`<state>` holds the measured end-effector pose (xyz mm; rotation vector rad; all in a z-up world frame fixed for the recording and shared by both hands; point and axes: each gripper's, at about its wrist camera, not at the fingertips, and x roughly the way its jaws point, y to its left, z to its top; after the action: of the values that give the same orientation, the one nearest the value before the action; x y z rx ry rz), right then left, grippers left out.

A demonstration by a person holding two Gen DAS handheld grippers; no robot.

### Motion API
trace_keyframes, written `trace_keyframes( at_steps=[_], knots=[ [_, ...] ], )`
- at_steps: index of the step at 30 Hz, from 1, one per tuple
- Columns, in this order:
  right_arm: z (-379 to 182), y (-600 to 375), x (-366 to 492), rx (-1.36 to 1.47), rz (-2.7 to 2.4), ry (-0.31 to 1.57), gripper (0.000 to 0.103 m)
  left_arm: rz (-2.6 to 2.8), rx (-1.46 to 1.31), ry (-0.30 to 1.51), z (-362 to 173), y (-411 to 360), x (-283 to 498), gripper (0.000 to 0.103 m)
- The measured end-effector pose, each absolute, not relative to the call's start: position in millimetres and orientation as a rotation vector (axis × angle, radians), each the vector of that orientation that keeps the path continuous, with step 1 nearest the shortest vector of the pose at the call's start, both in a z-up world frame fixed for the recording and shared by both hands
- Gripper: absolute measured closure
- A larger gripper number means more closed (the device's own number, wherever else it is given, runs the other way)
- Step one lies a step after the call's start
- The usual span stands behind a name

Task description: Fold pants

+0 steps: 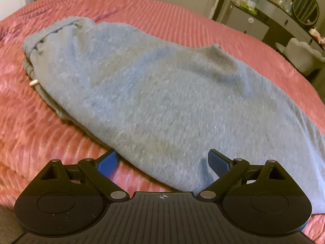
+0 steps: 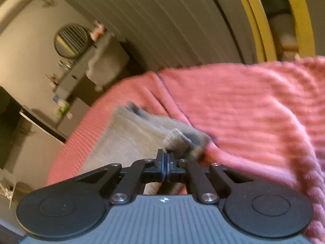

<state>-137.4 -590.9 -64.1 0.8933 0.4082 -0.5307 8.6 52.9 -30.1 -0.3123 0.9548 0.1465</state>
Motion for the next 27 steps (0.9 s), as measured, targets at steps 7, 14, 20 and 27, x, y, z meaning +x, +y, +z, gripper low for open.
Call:
trace_keyframes(
  at_steps=[7, 14, 20, 27],
  knots=[
    [-85, -592, -144, 0.894, -0.587, 0.476, 0.097, 0.141, -0.317, 0.965, -32, 53, 9, 0.006],
    [-99, -604, -172, 1.030, -0.588, 0.414, 0.072, 0.133, -0.314, 0.978, -34, 50, 12, 0.006],
    [-107, -612, -155, 1.072, -0.548, 0.400, 0.072, 0.130, -0.314, 0.979, -34, 51, 13, 0.006],
    [-108, -616, -140, 1.103, -0.507, 0.390, 0.065, 0.129, -0.296, 0.987, -35, 49, 14, 0.006]
  ],
)
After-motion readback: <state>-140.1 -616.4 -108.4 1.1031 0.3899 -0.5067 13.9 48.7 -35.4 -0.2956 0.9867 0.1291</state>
